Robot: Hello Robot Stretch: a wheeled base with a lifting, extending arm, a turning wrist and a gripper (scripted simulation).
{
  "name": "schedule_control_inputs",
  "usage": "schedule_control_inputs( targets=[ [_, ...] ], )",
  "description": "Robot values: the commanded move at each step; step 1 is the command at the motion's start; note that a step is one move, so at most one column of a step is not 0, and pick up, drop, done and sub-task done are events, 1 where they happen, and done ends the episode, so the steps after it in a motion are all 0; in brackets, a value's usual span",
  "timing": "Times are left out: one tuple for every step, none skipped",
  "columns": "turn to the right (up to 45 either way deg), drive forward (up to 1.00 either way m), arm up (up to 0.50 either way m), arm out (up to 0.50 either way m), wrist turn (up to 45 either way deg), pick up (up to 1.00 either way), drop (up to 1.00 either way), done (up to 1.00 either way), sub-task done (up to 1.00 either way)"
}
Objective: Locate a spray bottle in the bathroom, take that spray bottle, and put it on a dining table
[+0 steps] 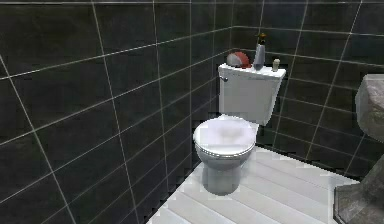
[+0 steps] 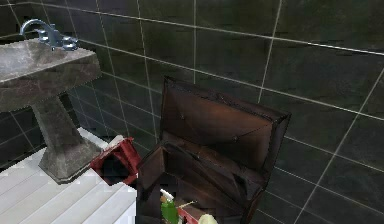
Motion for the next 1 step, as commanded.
schedule_control_inputs(
  targets=[
    [0.0, 0.0, 0.1, 0.0, 0.0, 0.0, 0.0, 0.0, 0.0]
  ],
)
